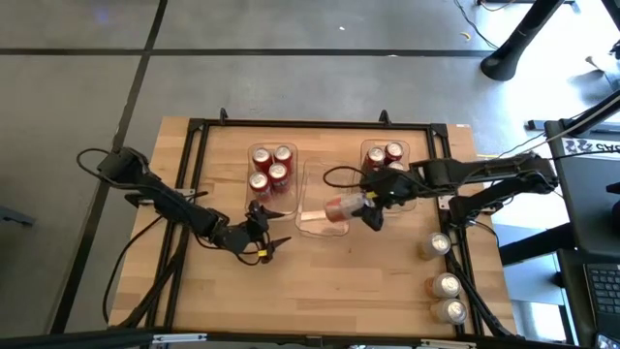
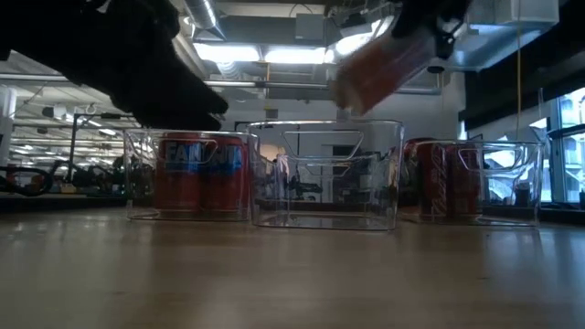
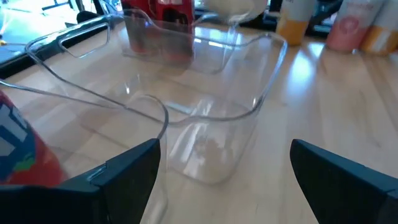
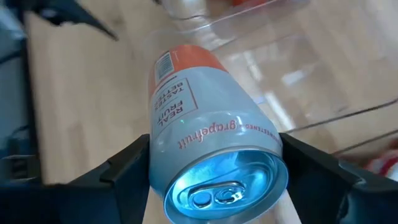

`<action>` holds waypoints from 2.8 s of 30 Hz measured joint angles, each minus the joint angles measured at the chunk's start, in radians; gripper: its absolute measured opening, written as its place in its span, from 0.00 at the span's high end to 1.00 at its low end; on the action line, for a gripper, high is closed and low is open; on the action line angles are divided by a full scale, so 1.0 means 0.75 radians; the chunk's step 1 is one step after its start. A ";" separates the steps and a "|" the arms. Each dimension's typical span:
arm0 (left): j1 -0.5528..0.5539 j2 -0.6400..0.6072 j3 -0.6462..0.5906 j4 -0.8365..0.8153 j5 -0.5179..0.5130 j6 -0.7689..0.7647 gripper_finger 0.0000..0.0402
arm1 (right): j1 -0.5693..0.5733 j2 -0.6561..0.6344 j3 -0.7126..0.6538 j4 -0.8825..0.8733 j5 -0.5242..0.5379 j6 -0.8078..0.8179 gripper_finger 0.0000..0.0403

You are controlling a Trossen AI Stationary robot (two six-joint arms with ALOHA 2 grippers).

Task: Sort soda cans
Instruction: Put the orange white soda can into the center transparent bin

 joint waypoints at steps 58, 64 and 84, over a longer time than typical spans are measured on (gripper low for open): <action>-0.020 0.010 -0.006 -0.421 -0.149 -0.198 0.14 | -0.310 0.824 0.521 -0.404 0.326 -0.597 0.22; -0.031 0.010 -0.005 -0.419 -0.145 -0.199 0.14 | -0.309 0.824 0.521 -0.382 0.311 -0.589 0.14; -0.033 0.009 -0.004 -0.420 -0.122 -0.233 0.14 | -0.280 0.822 0.621 -0.614 0.302 -0.448 0.12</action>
